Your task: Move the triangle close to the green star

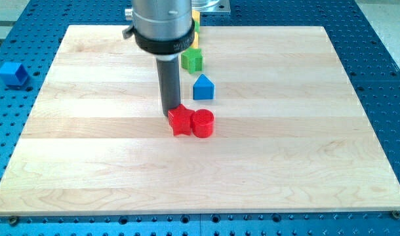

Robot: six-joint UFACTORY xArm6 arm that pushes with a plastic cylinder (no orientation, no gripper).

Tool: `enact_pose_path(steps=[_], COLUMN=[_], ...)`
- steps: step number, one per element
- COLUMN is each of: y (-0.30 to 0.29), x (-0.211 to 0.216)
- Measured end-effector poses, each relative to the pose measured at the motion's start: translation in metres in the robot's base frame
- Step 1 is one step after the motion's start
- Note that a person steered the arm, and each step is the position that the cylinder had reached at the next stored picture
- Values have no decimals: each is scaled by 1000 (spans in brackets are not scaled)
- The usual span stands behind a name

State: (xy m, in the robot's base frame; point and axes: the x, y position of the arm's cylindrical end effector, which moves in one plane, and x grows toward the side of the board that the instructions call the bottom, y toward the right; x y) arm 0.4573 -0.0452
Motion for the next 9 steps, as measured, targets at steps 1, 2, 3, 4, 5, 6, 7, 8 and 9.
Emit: enact_pose_path(steps=[1,2,3,4,5,6,7,8,9], y=[-17,57,78,58,38,-1,-25,-7,5], x=[-3,-18,-48,-60,-48,-47,-47,-56,-79])
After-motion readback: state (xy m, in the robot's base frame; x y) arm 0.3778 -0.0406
